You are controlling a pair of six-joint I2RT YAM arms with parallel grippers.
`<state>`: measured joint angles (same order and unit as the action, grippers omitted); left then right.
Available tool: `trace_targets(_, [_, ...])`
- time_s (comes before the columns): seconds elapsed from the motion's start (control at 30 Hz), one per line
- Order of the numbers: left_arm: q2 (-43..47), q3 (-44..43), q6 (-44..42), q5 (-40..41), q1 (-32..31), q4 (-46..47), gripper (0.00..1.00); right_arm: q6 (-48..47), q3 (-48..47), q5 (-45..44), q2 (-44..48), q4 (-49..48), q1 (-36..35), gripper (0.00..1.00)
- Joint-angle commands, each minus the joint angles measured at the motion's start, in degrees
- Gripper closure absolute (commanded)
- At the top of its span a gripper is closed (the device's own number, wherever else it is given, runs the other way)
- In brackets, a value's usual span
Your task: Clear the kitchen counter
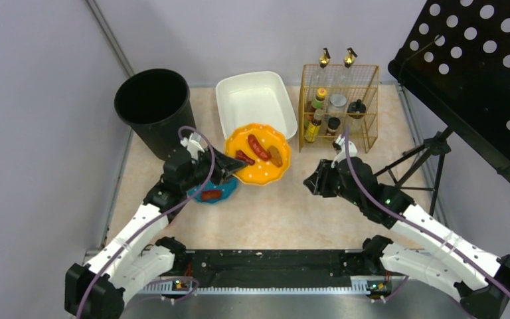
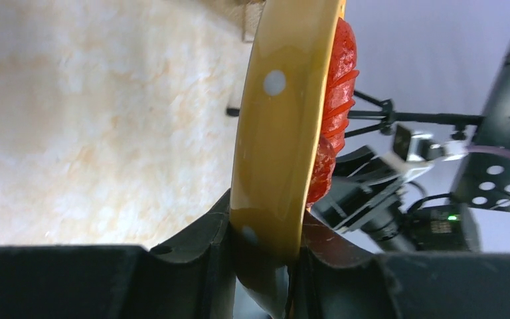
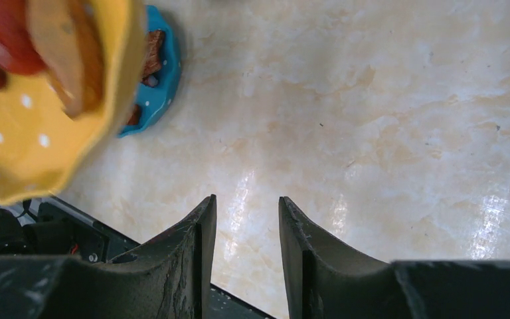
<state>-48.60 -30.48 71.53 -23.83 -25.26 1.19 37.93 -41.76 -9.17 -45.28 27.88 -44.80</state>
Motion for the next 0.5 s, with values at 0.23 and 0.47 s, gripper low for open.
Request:
trace_targets(0.23, [-6.5,-22.7,-3.9,-4.7,12.7,8.2,1.0,0.5,3.3,1.3,3.4,-2.8,0.6,0.62])
trace_targets(0.47, [-13.5,-32.3,-3.5,-4.7,21.8,5.6,1.0,1.2,6.6,3.8,3.7,-5.8,0.6,0.62])
